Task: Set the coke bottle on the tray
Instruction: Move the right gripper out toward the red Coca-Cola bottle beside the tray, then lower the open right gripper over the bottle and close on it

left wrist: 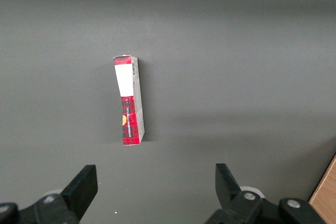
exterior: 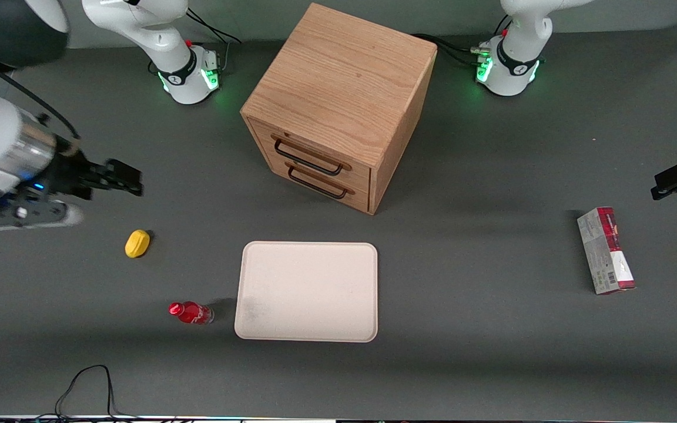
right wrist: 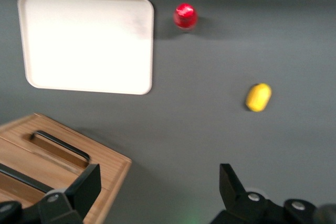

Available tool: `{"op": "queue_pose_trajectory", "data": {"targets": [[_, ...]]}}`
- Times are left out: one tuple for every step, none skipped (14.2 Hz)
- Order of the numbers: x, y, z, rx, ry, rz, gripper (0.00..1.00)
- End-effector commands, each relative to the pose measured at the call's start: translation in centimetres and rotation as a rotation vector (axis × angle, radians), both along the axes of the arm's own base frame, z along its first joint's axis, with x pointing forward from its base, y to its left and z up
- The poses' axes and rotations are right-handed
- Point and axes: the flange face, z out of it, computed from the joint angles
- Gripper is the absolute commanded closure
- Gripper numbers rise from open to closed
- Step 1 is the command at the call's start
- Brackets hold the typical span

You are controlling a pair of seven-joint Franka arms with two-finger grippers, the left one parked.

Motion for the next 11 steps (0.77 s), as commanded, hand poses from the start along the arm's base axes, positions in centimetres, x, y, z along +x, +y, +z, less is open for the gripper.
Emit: {"op": "queue_pose_trajectory", "data": {"targets": [[2.5, -0.7, -1.4, 0.009, 0.011, -0.032, 0.00], [3.4, -1.1, -2.5, 0.007, 0.005, -0.033, 0.00], [4.5, -1.8, -3.9, -0.010, -0.003, -0.030, 0.00], [5.6, -2.5, -5.5, -0.035, -0.011, -0.004, 0.00], [7.0, -3.5, -7.9, -0.054, -0.005, 0.014, 0.00], [8.2, -3.9, -10.1, -0.054, -0.010, 0.012, 0.00], [9.5, -3.7, -12.2, -0.046, -0.033, 0.006, 0.00], [10.6, -3.6, -14.4, -0.040, -0.043, 0.002, 0.00], [11.6, -3.3, -16.4, -0.032, -0.059, 0.001, 0.00], [12.4, -3.2, -17.7, -0.026, -0.073, -0.001, 0.00], [12.8, -3.1, -18.7, -0.025, -0.078, 0.000, 0.00]]}}
